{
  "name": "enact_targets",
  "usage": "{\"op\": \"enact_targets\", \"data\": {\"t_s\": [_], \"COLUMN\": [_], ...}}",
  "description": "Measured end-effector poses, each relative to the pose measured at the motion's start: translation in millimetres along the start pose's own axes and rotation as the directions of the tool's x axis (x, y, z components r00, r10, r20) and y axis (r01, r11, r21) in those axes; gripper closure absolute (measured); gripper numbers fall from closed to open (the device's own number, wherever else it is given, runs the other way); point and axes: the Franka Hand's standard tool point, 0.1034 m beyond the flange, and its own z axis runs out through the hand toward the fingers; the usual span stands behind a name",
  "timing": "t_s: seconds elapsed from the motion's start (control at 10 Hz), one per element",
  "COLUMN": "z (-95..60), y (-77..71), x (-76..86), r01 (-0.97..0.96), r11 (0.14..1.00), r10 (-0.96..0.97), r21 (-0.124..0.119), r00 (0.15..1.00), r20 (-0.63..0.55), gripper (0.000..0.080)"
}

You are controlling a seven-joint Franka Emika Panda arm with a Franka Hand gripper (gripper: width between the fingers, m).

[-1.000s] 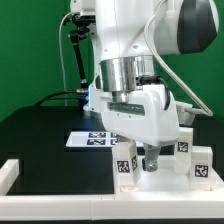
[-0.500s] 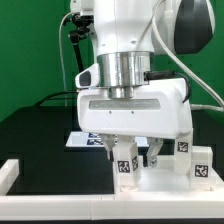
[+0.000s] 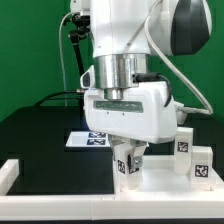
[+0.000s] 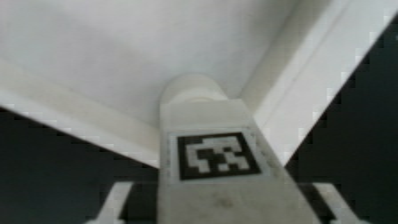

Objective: Assemble square table

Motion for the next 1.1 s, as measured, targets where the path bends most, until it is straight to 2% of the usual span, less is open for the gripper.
{"op": "enact_targets", "data": {"t_s": [0.2,0.3,0.4,0.5,0.6,0.7,0.8,0.9,1.0,1.1], "z": [0.6,2.1,3.6,3.7,3.6,3.9,3.6,1.8,1.3,2.2], "y": [1.9,0.3,-1.6,-2.1,-1.9,-2.1,-3.7,-5.4,-4.0,-3.1], "x": [-1.4,-6.0,-8.9,-9.4,-9.5,-10.4,-14.2,-16.1,-16.2,-15.5], "r01": [-0.363,-0.553,-0.651,-0.658,-0.636,-0.633,-0.454,-0.177,0.036,0.068], "r11": [0.932,0.833,0.759,0.753,0.772,0.774,0.891,0.984,0.999,0.997], "r10": [0.363,0.552,0.647,0.655,0.633,0.629,0.452,0.177,-0.037,-0.069], "r21": [-0.004,-0.006,0.004,0.007,0.007,0.007,0.009,0.014,0.019,0.019], "r00": [0.931,0.830,0.756,0.750,0.769,0.771,0.890,0.984,0.999,0.997], "r20": [0.042,0.073,0.098,0.096,0.095,0.094,0.062,0.039,0.034,0.032], "gripper": [0.0505,0.0506,0.0506,0.0506,0.0506,0.0419,0.0419,0.0253,0.0174,0.0174]}}
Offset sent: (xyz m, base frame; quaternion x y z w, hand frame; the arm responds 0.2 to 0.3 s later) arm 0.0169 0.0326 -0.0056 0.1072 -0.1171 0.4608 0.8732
